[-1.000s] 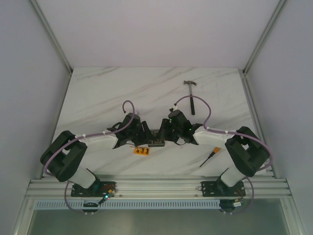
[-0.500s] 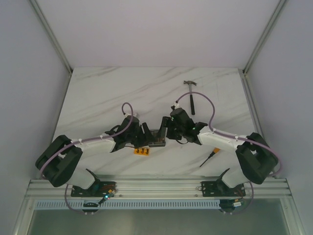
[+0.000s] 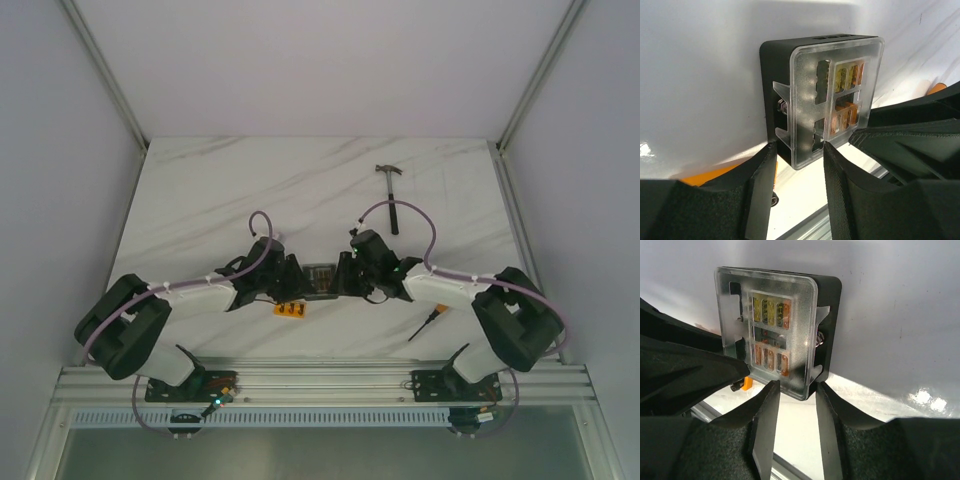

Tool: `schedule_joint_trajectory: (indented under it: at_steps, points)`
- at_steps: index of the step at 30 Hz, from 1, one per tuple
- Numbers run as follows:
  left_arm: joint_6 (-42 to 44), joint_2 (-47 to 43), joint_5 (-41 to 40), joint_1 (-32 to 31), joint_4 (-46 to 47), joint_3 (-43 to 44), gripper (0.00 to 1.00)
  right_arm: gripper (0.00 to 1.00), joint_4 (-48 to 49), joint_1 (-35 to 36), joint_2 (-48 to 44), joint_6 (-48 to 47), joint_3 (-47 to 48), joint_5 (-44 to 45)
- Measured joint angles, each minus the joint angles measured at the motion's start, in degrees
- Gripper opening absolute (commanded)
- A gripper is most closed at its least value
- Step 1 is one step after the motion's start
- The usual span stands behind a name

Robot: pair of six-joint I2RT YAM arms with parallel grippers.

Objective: Snap on the fuse box
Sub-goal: Close the fuse box cover on the fuse box base.

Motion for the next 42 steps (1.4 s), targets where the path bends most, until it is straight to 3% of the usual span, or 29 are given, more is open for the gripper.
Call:
schedule_joint_trajectory:
  at_steps: [7, 17, 23, 34, 42]
  points:
    - [-0.24, 0.0, 0.28, 0.74, 1.09, -0.87, 0.4, 0.32, 1.36, -1.2, 1.44, -0.24, 0.0, -2.1]
    - [-0.85, -0.59, 1.66, 1.49, 3.82, -2.62, 0.66, 0.53, 1.53, -1.6, 0.09, -2.64, -0.48, -2.56]
    - [1.81, -2.82, 3.15, 6.58, 2.95, -1.22, 0.67, 0.54, 3.26, -7.28, -0.7, -4.63, -0.02, -5.2]
    - [6.58, 6.67, 6.45, 10.23, 2.97, 6.86, 0.59, 0.43, 10.36, -11.17, 7.67, -6.08, 3.91, -10.1]
    - [7.13, 10.27, 9.94, 10.78, 3.74, 7.41, 0.42, 0.33, 14.84, -11.98, 12.15, -6.16, 4.66, -14.25]
